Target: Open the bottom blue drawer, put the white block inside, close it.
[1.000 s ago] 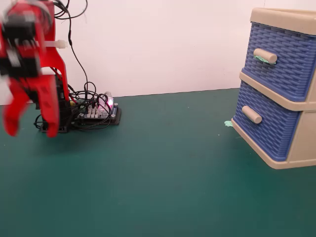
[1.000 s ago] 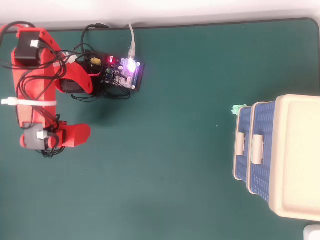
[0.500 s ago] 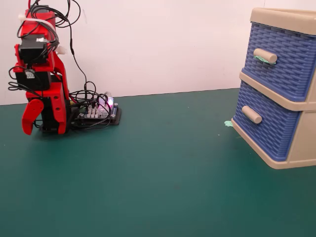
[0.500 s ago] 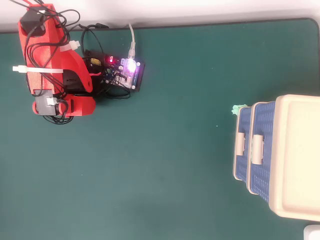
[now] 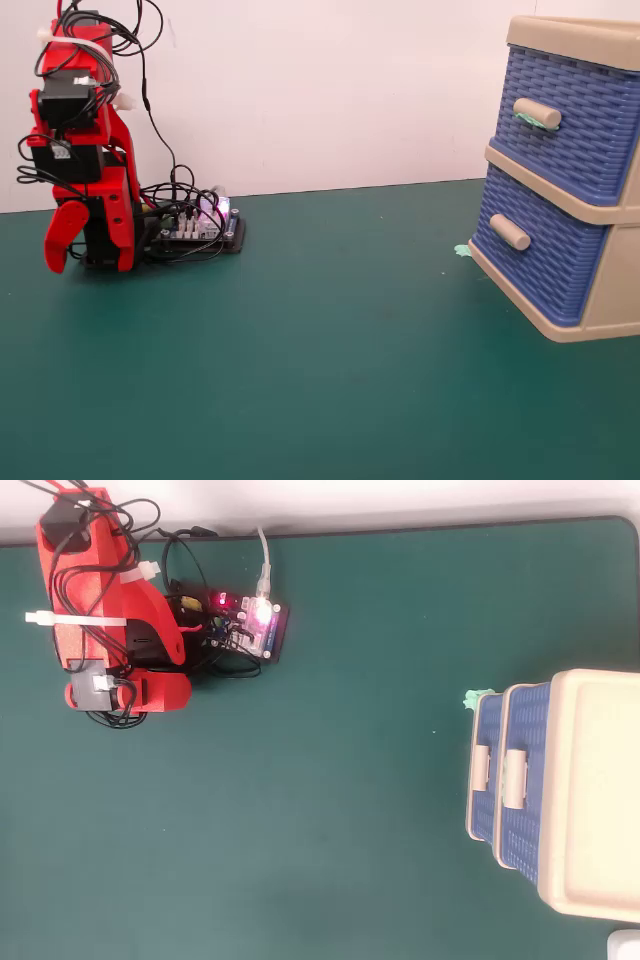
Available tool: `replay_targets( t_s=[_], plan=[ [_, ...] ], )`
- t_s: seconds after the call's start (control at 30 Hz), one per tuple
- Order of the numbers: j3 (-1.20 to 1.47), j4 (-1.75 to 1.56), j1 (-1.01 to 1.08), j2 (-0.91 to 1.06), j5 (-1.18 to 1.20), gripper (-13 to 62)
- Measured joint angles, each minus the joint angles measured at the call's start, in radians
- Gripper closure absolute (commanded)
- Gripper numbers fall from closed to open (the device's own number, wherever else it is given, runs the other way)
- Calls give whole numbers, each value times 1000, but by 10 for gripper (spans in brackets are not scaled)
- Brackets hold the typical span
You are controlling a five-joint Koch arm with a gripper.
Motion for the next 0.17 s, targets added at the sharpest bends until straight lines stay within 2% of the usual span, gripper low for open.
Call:
replay_targets(
  t_s=[0.17],
  plan=[
    [0, -2, 0, 0, 0, 149]
  ],
)
